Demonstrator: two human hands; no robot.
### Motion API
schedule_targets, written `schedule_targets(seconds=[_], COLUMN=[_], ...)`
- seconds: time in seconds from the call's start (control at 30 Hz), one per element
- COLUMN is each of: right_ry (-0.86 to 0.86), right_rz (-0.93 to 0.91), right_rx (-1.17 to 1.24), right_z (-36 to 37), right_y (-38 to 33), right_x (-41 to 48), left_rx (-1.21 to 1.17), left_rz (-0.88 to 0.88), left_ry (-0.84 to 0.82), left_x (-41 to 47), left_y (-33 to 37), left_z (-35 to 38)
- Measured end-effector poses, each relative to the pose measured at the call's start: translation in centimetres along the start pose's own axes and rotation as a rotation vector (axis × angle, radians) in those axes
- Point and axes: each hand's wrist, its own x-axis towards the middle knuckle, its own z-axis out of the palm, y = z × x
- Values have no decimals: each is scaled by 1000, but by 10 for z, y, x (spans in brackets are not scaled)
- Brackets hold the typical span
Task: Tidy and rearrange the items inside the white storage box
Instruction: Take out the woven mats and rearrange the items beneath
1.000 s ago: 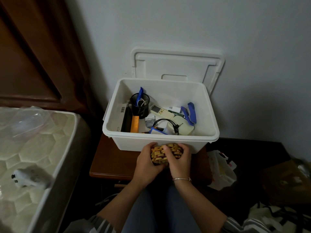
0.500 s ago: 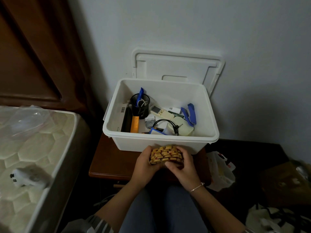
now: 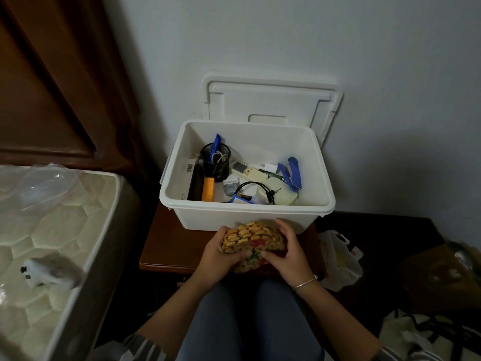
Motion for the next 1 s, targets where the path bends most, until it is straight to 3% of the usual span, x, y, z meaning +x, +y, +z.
schedule_targets(seconds=[0.13,0.23,0.33,0.53,0.77,1.0], right_ry=[-105,-276,-264,-263,-415,-274], right_rz=[127,201,153,-13,-41,-207], right_rx=[193,277,224,73,-64,-372], right_z=[-18,-20,-10,-20,-45,-37], right_y=[-5,-12,-22,-39,-55,-53], right_x=[-9,-14,-20,-28,-21,6], left_rx=[-436,-557,-590,-330,5,69], left_rz=[-166,-231,-223,-129,31,53], left_ry=[-117,-180,-129,-34,-297,-64], left_x=[-19,-28,-32,-33,-23,-1], left_y=[1,0,1,6,20,19], left_z=[-16,-18,-11,-15,-23,-5])
